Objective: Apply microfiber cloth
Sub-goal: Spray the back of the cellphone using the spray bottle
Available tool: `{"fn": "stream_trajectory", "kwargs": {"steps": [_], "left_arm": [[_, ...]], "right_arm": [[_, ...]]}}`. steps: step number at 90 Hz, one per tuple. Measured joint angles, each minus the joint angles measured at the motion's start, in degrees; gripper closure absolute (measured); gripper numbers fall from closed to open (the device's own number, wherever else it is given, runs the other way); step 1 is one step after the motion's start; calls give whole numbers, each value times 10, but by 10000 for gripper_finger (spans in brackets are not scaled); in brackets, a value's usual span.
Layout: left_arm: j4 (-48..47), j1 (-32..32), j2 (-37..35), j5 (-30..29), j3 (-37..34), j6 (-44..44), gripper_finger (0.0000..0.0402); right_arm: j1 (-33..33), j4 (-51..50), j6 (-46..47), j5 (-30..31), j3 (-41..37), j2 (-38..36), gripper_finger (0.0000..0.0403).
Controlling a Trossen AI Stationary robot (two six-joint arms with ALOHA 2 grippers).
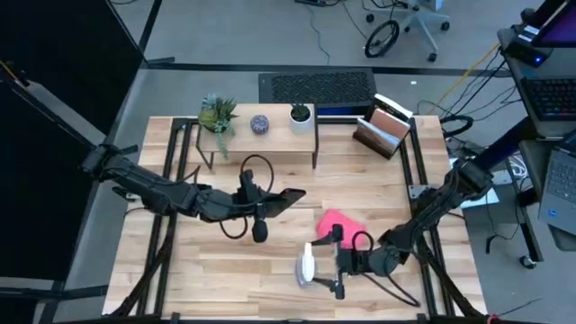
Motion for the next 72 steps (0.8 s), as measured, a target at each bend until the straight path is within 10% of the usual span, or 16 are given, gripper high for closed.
{"fn": "stream_trajectory", "kwargs": {"steps": [72], "left_arm": [[211, 27, 124, 160, 0, 60, 391]], "right_arm": [[0, -35, -8, 0, 19, 10, 46]]}}
